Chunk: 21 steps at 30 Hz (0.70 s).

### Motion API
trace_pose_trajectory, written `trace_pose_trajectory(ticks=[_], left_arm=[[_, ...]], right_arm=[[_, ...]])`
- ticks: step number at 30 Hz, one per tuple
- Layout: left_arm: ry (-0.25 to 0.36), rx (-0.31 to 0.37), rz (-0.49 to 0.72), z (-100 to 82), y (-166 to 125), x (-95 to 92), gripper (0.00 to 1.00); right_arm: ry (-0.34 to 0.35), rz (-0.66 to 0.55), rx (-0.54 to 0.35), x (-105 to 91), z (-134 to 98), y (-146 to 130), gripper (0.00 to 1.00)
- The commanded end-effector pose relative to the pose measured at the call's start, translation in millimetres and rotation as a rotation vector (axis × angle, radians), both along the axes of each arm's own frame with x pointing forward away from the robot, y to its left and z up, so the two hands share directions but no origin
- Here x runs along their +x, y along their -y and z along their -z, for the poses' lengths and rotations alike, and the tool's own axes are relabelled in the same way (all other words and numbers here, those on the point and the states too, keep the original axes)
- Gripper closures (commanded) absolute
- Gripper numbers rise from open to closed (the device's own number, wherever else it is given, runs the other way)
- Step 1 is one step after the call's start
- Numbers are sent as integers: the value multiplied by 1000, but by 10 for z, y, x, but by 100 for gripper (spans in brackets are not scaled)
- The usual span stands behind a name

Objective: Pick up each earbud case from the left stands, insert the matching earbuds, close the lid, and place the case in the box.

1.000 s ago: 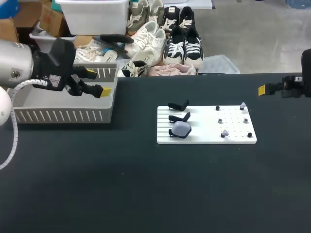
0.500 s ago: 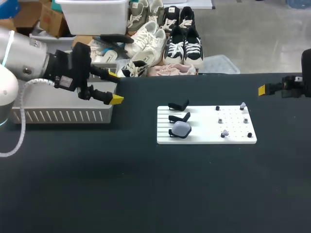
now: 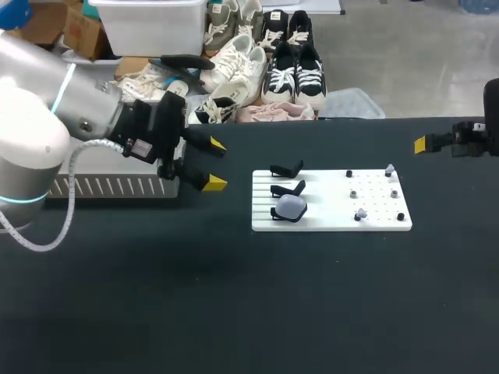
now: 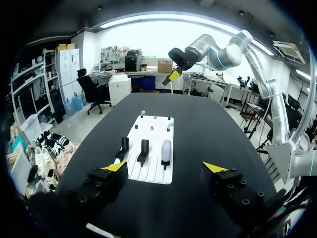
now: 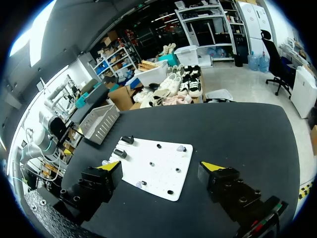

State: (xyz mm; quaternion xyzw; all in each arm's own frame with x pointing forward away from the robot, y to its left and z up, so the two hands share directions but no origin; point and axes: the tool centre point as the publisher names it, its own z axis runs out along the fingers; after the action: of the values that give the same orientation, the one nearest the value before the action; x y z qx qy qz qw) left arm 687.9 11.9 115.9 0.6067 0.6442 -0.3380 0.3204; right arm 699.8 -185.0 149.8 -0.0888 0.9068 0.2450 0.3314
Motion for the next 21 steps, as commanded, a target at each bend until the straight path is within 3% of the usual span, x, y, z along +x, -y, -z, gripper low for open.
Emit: trace_pose_trajectory(ticks=[1, 8, 21], left_arm=[[1, -14, 20, 121, 91, 15, 0], [53, -33, 25, 268, 255, -37, 0], [49, -56, 61, 470, 461, -87, 0]], right_arm=[[-1, -5, 2, 8, 2, 11, 0], [-1, -5, 2, 8, 2, 11, 0], [-1, -5, 2, 8, 2, 11, 0]])
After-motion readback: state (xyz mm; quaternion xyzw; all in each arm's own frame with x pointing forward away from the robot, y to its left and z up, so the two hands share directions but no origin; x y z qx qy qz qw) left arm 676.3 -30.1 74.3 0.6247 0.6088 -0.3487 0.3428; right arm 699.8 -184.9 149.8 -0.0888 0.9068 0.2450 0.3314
